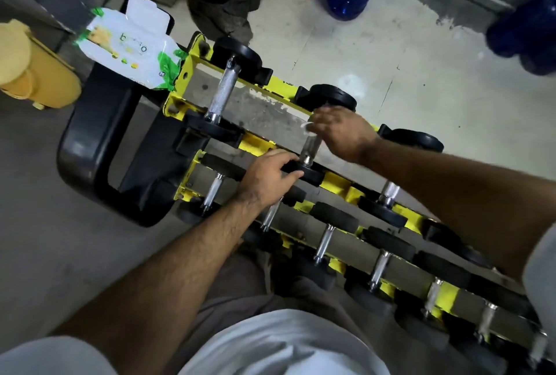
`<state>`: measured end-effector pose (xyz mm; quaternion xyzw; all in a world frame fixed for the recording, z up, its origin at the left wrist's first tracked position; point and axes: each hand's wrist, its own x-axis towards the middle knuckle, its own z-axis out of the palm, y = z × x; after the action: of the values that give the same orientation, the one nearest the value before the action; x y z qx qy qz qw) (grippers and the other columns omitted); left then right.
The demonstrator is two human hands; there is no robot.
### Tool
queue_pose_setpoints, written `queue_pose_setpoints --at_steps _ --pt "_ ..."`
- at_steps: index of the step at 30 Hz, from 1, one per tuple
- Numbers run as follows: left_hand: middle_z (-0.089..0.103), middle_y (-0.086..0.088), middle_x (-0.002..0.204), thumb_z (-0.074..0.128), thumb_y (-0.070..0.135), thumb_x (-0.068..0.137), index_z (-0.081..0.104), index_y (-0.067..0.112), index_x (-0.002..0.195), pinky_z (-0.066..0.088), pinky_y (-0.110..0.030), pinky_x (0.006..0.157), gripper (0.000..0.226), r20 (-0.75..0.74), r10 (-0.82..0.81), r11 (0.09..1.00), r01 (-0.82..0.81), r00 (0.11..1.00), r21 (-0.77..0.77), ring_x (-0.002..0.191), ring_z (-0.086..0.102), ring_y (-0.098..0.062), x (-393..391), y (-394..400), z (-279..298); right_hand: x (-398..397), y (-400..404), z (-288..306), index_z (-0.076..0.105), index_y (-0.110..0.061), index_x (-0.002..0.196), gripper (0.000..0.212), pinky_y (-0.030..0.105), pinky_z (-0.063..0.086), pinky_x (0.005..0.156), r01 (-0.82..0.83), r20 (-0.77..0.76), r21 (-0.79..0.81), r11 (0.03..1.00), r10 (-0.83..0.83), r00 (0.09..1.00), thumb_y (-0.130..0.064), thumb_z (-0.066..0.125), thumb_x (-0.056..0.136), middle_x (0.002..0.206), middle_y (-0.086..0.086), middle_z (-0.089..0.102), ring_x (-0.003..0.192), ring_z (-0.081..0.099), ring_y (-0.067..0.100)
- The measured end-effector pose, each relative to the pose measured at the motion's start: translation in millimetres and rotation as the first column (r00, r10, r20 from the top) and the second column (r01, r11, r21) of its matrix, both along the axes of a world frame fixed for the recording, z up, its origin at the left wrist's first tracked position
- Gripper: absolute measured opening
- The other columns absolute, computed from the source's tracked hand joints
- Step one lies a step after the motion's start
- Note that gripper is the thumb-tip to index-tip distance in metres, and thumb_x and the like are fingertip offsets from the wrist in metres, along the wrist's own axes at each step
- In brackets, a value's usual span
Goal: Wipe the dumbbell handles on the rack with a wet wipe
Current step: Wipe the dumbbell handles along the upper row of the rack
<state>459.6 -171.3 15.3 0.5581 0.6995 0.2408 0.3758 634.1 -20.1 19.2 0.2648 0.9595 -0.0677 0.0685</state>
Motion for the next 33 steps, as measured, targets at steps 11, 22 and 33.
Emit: queue_pose_setpoints --at_steps 11,22,33 --pt "0.063 0.004 0.103 0.084 0.040 0.074 0.070 0.016 0.103 0.044 -0.025 0.071 0.040 0.040 0.019 0.995 -0.015 0.999 -0.096 0.091 0.056 -0.012 -14 15 0 -21 -31 9 0.069 -0.018 0.124 0.033 0.042 0.034 0.115 -0.043 0.212 -0.038 0.998 0.050 0.976 -0.016 0.061 0.092 0.135 0.006 0.063 0.132 0.053 0.027" --pt "0.062 0.004 0.108 0.080 0.043 0.078 0.068 0.018 0.105 0.051 -0.032 0.074 0.039 0.018 -0.005 0.992 0.007 1.000 -0.127 0.094 0.059 -0.016 -11 18 4 -27 -34 12 0.058 -0.017 0.138 0.045 0.040 0.023 0.122 -0.005 0.356 -0.062 0.998 0.027 0.934 -0.024 0.037 0.099 0.148 0.006 0.052 0.144 0.038 0.025" --pt "0.059 0.006 0.110 0.078 0.044 0.080 0.066 0.018 0.109 0.043 -0.026 0.068 0.041 0.030 -0.029 0.990 0.033 0.999 -0.134 0.087 0.053 -0.010 -6 17 8 -37 -21 22 0.051 -0.018 0.142 0.045 0.040 0.022 0.120 0.272 0.379 0.089 0.958 -0.285 0.880 -0.020 0.042 0.098 0.156 0.004 0.040 0.150 0.024 0.023"
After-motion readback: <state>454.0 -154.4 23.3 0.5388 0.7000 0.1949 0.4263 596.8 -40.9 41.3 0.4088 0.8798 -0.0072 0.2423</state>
